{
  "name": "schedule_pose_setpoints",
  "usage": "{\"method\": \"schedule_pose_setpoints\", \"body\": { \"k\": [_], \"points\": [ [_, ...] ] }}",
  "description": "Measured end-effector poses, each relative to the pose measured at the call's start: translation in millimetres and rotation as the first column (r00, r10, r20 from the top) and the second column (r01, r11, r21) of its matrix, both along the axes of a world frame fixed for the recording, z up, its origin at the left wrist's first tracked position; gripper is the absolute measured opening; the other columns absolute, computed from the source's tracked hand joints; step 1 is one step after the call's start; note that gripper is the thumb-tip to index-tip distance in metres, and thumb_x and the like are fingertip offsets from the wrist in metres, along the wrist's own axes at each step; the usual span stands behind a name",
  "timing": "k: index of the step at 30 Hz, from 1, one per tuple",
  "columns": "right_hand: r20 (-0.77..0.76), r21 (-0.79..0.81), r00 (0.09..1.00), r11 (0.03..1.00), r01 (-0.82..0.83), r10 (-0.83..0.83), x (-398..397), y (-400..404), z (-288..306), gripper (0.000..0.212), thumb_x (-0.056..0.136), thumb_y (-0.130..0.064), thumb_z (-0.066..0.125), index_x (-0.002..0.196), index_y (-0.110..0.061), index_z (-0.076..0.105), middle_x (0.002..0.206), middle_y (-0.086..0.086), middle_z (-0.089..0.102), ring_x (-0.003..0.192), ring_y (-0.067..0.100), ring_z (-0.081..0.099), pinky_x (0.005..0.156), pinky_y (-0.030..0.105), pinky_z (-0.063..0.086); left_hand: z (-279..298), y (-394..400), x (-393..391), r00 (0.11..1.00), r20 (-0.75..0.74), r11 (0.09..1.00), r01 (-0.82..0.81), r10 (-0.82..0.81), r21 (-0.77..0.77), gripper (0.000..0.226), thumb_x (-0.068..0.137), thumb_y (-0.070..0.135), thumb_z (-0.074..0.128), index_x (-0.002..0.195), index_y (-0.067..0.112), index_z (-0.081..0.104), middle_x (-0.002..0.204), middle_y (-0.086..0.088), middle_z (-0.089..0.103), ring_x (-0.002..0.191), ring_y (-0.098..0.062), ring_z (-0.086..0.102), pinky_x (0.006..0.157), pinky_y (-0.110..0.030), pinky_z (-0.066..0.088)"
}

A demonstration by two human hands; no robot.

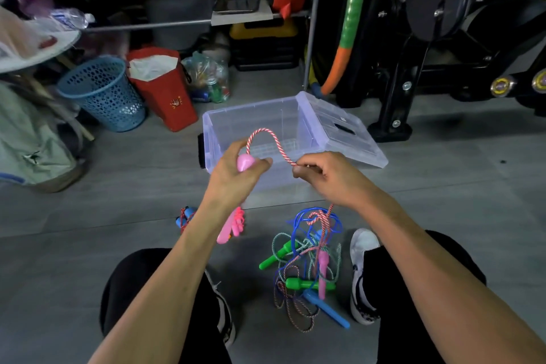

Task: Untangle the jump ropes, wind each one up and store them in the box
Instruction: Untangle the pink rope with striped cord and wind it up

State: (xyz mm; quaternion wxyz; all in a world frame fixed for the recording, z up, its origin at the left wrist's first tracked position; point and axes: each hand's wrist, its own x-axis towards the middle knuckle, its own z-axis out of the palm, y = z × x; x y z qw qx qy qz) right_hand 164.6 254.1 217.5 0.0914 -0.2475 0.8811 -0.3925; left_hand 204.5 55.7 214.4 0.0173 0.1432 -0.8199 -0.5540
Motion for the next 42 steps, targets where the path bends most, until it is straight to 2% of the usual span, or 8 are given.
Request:
{"method": "schedule_pose_setpoints", "body": {
  "k": [5,11,23,27,31,34,37,42],
  "points": [
    [0.024,0.258,0.997,0.963,-0.083,0.079,-10.8,11.7,16.7,0.018,0.096,-0.033,0.057,0.089,-0.025,0.072,0.063,-0.008,0.057,0.059,0.003,0.049,0.059,0.025,0.037,2.0,-0.8,0.3,0.913,-0.361,0.906,0.023,-0.191,-0.422,0.049,0.080,0.021,0.072,0.127,0.026,0.059,0.136,0.015,0.048,0.128,-0.002,0.042,0.097,0.000,0.023],
    [0.034,0.179,0.999,0.983,-0.034,0.029,-5.5,10.1,-3.4,0.019,0.096,-0.030,0.058,0.089,-0.018,0.072,0.054,-0.009,0.047,0.051,0.000,0.046,0.050,0.015,0.030,4.6,13.2,-1.4,0.997,0.072,0.979,0.022,-0.038,0.203,0.015,0.082,0.029,0.071,0.087,0.015,0.073,0.094,0.004,0.074,0.050,-0.019,0.045,0.056,-0.027,0.043],
    [0.159,0.224,0.987,0.973,-0.050,0.014,-14.0,12.9,-22.9,0.026,0.095,-0.034,0.056,0.078,-0.017,0.063,0.065,0.002,0.063,0.062,0.021,0.061,0.060,0.031,0.046,-8.4,5.1,-30.0,0.909,0.224,0.694,-0.413,0.351,0.589,0.007,0.082,0.003,0.066,0.078,0.010,0.065,0.078,-0.009,0.073,0.038,-0.014,0.031,0.044,-0.022,0.038],
    [0.142,0.260,0.990,0.965,-0.040,0.003,-21.1,23.2,-22.3,0.027,0.098,-0.030,0.051,0.080,-0.017,0.067,0.061,-0.007,0.056,0.054,0.008,0.052,0.056,0.028,0.040,-16.6,-9.4,-32.8,0.926,0.257,0.953,-0.300,0.278,0.049,0.008,0.081,0.011,0.068,0.074,0.008,0.065,0.067,-0.007,0.067,0.041,-0.020,0.045,0.045,-0.020,0.037],
    [0.022,0.061,0.999,0.997,0.048,-0.049,-20.9,17.6,-16.5,0.024,0.098,-0.026,0.054,0.084,-0.014,0.069,0.055,-0.007,0.046,0.049,0.006,0.038,0.050,0.020,0.030,-25.5,-5.1,-20.5,0.980,0.180,0.873,0.013,0.086,-0.488,0.052,0.081,0.015,0.067,0.130,0.015,0.051,0.120,-0.012,0.056,0.110,-0.032,0.054,0.083,-0.027,0.039],
    [0.005,0.060,1.000,0.998,0.000,-0.001,-21.6,11.7,-17.9,0.025,0.098,-0.027,0.054,0.086,-0.012,0.070,0.050,-0.010,0.044,0.051,0.006,0.040,0.051,0.020,0.030,-18.1,3.4,-12.4,0.976,-0.126,0.900,0.111,-0.180,-0.422,0.049,0.079,0.008,0.070,0.125,0.022,0.061,0.131,0.004,0.057,0.119,-0.010,0.053,0.094,-0.010,0.033],
    [0.013,0.045,0.996,0.995,-0.089,0.088,-18.7,2.9,-18.2,0.029,0.099,-0.030,0.053,0.083,-0.010,0.067,0.048,-0.011,0.042,0.049,0.007,0.039,0.048,0.022,0.026,-13.2,12.2,-6.1,0.953,-0.040,0.928,0.281,-0.300,-0.246,0.020,0.083,0.020,0.073,0.102,0.024,0.072,0.103,0.009,0.072,0.094,-0.004,0.064,0.090,-0.013,0.045],
    [0.059,-0.047,0.997,0.998,-0.051,0.054,-16.5,-1.6,-16.6,0.025,0.097,-0.029,0.055,0.080,-0.017,0.066,0.049,-0.015,0.048,0.048,0.004,0.041,0.049,0.019,0.030,-4.5,15.4,-10.8,0.995,-0.055,0.992,0.090,-0.086,0.086,0.024,0.086,0.018,0.072,0.066,0.010,0.062,0.054,-0.001,0.060,0.052,-0.017,0.050,0.053,-0.024,0.043]
  ]
}}
